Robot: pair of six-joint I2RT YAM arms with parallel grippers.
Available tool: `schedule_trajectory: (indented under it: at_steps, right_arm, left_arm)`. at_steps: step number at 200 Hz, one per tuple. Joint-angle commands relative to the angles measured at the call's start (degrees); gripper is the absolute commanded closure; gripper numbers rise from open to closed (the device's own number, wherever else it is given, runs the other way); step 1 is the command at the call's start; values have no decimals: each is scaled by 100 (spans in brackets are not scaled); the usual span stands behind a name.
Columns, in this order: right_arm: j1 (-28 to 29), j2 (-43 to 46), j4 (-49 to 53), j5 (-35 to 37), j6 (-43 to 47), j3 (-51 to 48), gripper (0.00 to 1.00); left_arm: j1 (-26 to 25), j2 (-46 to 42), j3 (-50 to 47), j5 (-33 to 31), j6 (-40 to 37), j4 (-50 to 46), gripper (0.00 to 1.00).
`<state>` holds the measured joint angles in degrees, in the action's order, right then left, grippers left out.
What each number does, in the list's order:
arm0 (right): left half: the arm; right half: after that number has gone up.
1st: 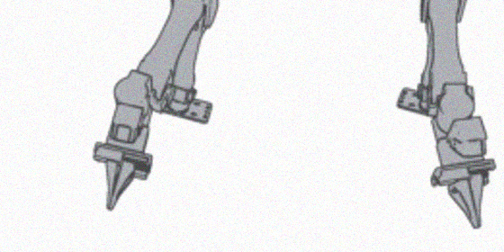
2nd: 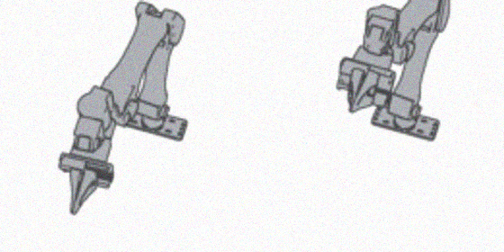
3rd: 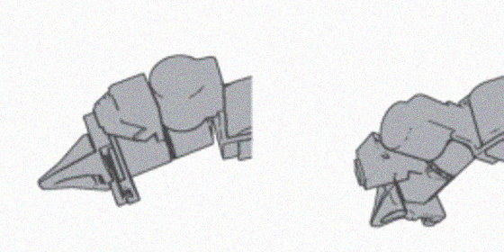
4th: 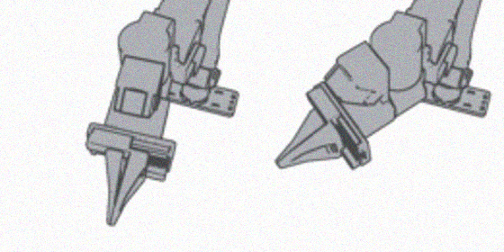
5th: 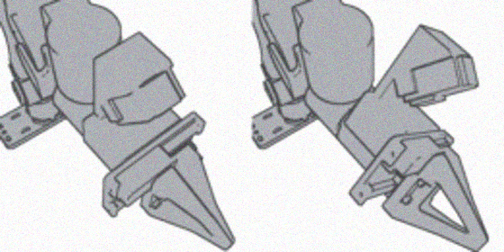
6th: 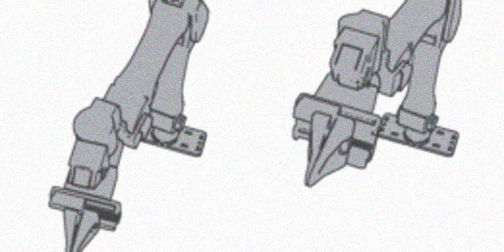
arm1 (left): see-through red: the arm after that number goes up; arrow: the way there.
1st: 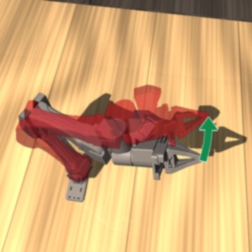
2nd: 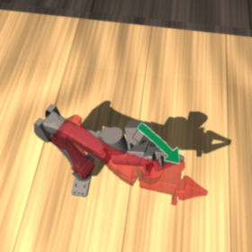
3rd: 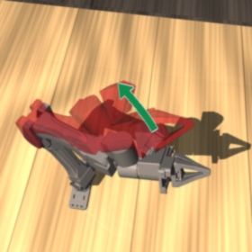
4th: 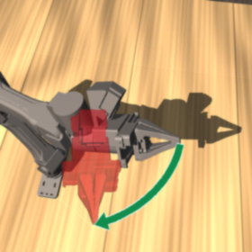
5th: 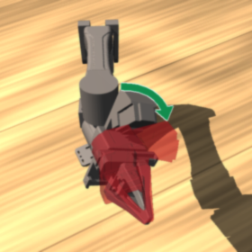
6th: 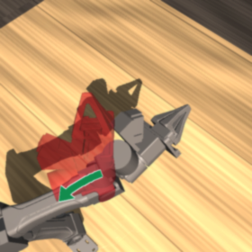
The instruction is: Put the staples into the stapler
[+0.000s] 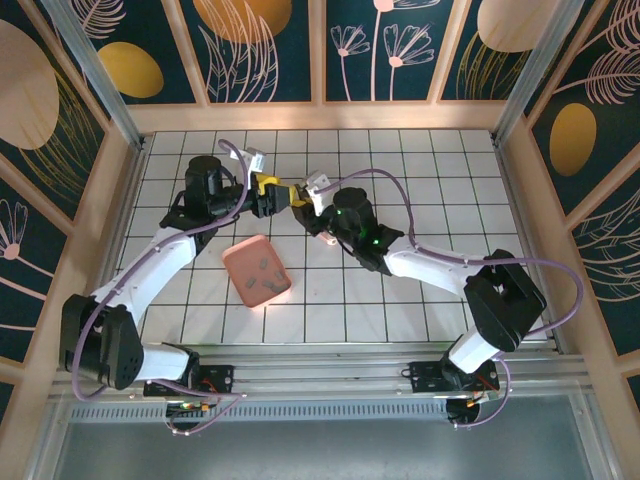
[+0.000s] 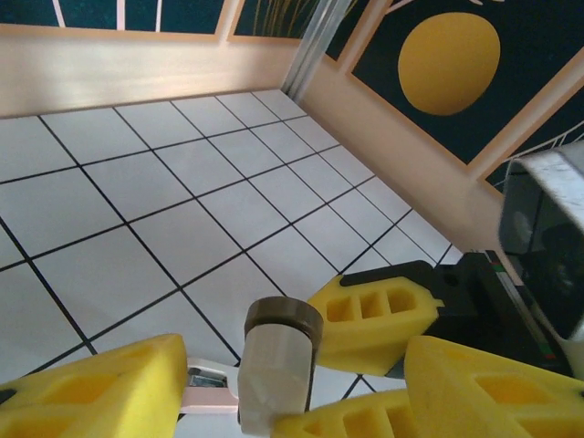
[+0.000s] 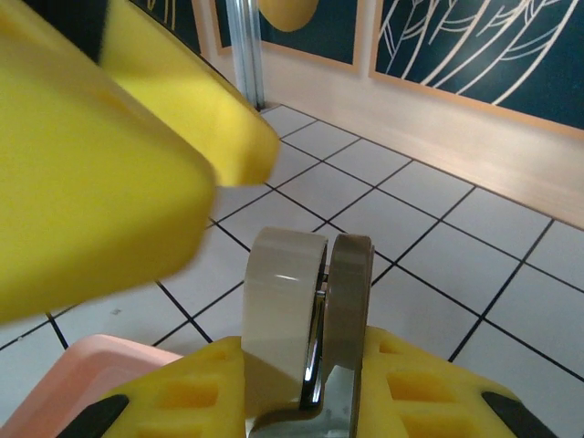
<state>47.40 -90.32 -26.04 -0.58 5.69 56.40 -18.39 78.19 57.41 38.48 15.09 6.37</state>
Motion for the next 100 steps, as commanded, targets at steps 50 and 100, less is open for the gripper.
schedule_trajectory:
  at_steps: [50, 100]
  right_arm:
    - [190, -22, -703, 253, 448, 168, 77]
    - [195, 37, -906, 248, 580, 75, 77]
  left_arm:
    - [-7, 347, 332, 144, -323, -101, 40]
    - [-6, 465, 314, 354, -654, -279, 59]
